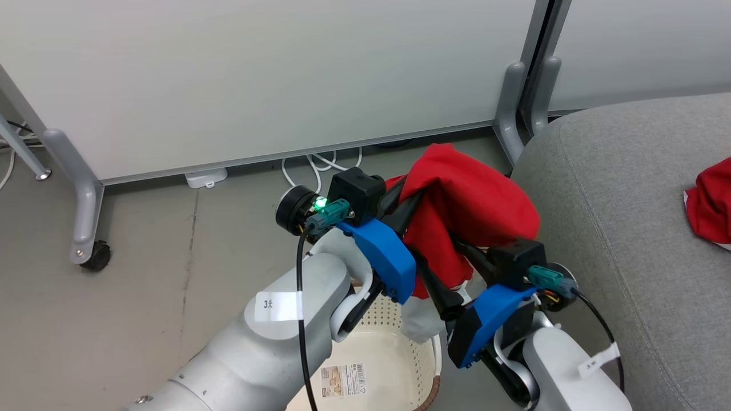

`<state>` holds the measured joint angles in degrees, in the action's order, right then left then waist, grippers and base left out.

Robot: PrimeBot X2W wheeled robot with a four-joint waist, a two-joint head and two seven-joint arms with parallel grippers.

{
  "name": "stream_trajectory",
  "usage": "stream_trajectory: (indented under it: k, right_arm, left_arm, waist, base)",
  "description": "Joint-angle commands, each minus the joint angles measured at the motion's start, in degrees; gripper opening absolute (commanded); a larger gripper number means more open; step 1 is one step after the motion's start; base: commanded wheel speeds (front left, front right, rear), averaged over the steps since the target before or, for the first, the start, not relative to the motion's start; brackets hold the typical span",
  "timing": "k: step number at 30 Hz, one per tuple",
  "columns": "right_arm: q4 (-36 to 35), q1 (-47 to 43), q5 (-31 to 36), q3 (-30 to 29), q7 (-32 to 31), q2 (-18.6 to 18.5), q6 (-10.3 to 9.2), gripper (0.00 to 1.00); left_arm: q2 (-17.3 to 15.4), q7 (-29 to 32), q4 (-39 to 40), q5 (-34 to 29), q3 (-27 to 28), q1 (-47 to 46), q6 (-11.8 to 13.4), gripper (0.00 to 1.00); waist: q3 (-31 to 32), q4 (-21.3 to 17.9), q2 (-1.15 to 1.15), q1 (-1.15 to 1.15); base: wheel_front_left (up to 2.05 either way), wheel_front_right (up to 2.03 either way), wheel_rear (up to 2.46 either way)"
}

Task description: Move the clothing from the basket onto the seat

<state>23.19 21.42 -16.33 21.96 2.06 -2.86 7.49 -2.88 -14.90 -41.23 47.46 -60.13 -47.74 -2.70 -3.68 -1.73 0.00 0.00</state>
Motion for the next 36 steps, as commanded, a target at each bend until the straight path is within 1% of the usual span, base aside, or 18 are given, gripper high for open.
stream_trajectory:
  k: [1,7,13,14,15,16,21,29,36]
  right_arm:
    - [1.0,1.3,0.0,0.8,-0.4,0.0,0.01,1.0]
    - [6.1,5.3,-1.5,4.8,-0.9,-0.1,0.01,1.0]
    - [10.9,8.6,-3.6,7.9,0.7,-0.1,0.01,1.0]
    - [11.6,9.0,-4.0,8.2,1.0,-0.1,0.01,0.73]
    - [12.3,9.3,-4.4,8.5,1.2,-0.1,0.01,0.11]
    - [12.8,9.6,-4.7,8.7,1.7,0.0,0.01,0.0]
    - [14.8,10.4,-5.7,9.6,2.9,0.0,0.01,0.0]
    - [17.9,11.0,-6.4,10.3,4.6,-0.1,0.01,0.0]
    - [19.0,11.5,-7.0,10.7,5.4,-0.1,0.01,0.0]
  left_arm:
    - [0.0,-0.4,0.3,0.3,-0.3,-1.0,0.2,0.0]
    - [0.0,-0.4,0.9,1.3,-1.5,-1.2,0.4,0.0]
    - [0.0,-0.4,1.4,2.0,-2.7,-1.2,0.6,0.0]
    - [0.0,-0.4,1.4,2.1,-2.9,-1.2,0.6,0.0]
    - [0.0,-0.4,1.5,2.2,-3.1,-1.2,0.6,0.0]
    - [0.0,-0.4,1.4,2.3,-3.3,-1.2,0.6,0.0]
    - [0.0,-0.4,1.0,2.4,-3.6,-1.4,0.6,0.0]
    - [0.0,-0.4,-0.1,1.9,-2.5,-1.2,0.6,0.0]
    - [0.0,-0.4,-0.4,2.1,-2.5,-0.7,0.4,0.0]
  waist:
    - [0.0,0.1,0.0,0.0]
    - [0.1,0.5,0.0,0.0]
    - [0.5,0.7,0.0,0.0]
    - [0.6,0.8,0.0,0.0]
    - [0.7,0.8,0.0,0.0]
    - [0.8,0.8,0.0,0.0]
    - [1.2,0.9,0.0,0.0]
    - [1.7,0.4,0.0,0.0]
    - [1.8,0.2,0.0,0.0]
  base:
    - [0.0,0.0,0.0]
    - [0.0,0.0,0.0]
    - [0.0,0.0,0.0]
    - [0.0,0.0,0.0]
    - [0.0,0.0,0.0]
    - [0.0,0.0,0.0]
    - [0.0,0.0,0.0]
    - [0.0,0.0,0.0]
    - [0.0,0.0,0.0]
